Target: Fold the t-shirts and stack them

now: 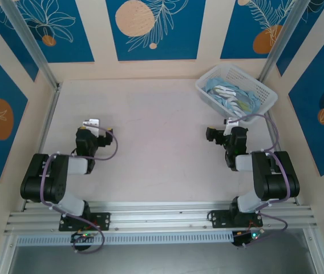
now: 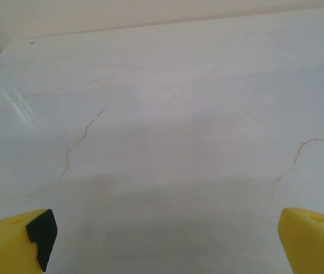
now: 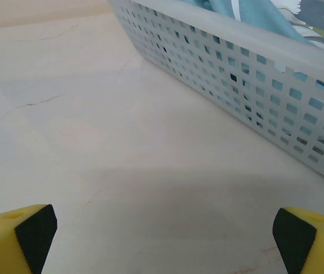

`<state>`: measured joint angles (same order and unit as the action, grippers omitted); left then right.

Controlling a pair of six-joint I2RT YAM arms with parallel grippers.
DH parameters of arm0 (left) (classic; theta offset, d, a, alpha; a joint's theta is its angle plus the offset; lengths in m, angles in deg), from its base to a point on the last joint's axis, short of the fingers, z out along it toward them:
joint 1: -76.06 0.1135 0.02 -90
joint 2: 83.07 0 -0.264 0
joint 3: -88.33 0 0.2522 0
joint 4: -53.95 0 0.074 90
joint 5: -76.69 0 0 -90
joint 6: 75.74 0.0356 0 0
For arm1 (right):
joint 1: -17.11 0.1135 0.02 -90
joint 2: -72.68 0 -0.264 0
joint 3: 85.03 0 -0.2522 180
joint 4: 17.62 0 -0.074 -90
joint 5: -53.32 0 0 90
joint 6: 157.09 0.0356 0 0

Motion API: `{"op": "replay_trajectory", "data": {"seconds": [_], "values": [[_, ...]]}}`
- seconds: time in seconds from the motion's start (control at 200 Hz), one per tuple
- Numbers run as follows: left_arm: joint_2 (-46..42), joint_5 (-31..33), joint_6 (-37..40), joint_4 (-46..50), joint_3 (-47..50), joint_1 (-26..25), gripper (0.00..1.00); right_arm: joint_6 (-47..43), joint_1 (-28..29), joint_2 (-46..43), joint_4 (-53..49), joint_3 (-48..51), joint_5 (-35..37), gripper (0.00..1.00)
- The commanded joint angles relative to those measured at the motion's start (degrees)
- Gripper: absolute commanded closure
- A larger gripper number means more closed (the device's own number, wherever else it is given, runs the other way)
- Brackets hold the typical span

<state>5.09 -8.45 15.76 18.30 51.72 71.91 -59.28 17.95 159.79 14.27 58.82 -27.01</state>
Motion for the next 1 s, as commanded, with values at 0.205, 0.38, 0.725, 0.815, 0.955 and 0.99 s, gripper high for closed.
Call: {"op": "replay_trajectory", "data": {"seconds": [0.205,0.38,0.725,0.815,0.955,0.99], "values": [[-0.17,-1.30,0.52,0.67,0.35,0.45,0.00,-0.65,-0.05,-0.01,1.72,-0.88,1.09,0.01],[-0.17,-1.35,0.61,0.80,0.26,0.45,0.00,-0.69,-0.05,-0.01,1.64,-0.86,1.14,0.01],[-16.34,11.83,5.75,11.88,-2.91,-7.04,0.00,1.34,6.56,-17.73,-16.88,-8.55,12.14,0.01],[-21.88,19.93,-8.37,37.17,-15.22,-7.47,0.00,20.63,3.96,-19.79,-49.41,-27.76,10.42,0.01],[-11.72,15.74,-34.86,73.85,-40.42,-0.19,0.00,27.47,-2.89,-7.71,-70.55,-48.99,-2.05,0.09],[-8.90,8.03,-34.68,74.42,-43.60,0.87,0.00,26.24,-3.30,-4.17,-74.22,-54.22,-3.09,0.18]]}}
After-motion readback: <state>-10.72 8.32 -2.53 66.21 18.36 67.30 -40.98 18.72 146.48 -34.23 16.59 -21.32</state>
